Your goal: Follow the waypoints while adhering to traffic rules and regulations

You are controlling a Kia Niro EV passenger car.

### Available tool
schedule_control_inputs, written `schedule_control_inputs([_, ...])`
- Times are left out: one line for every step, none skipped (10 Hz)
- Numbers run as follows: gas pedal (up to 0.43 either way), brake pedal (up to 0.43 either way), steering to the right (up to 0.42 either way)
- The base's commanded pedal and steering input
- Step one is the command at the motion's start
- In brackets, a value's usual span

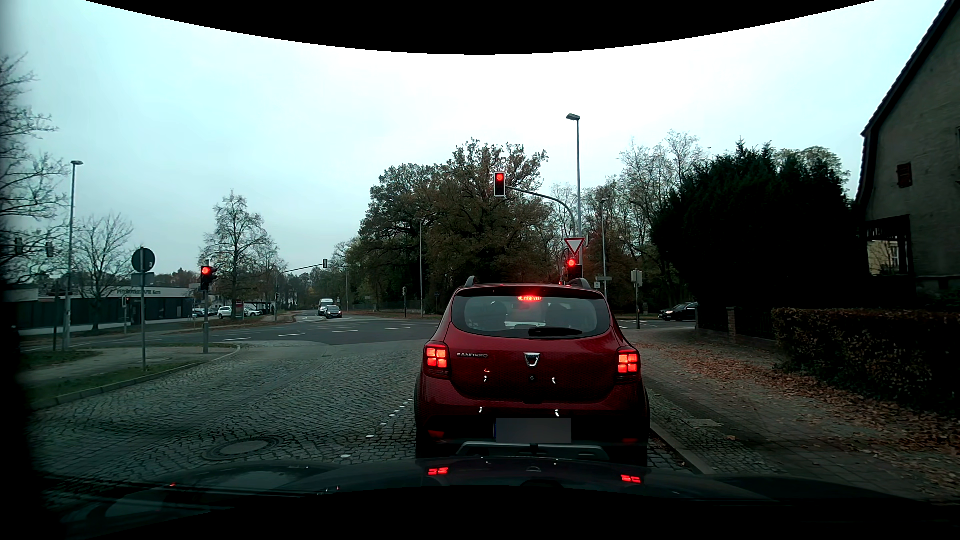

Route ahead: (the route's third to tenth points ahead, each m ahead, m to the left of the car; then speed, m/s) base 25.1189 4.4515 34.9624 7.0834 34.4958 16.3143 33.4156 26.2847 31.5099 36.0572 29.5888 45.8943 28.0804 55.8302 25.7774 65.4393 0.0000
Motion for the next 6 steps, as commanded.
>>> schedule_control_inputs([0.0,0.402,0.003])
schedule_control_inputs([0.0,0.402,0.003])
schedule_control_inputs([0.0,0.402,0.003])
schedule_control_inputs([0.0,0.402,0.003])
schedule_control_inputs([0.0,0.402,0.003])
schedule_control_inputs([0.0,0.402,0.003])
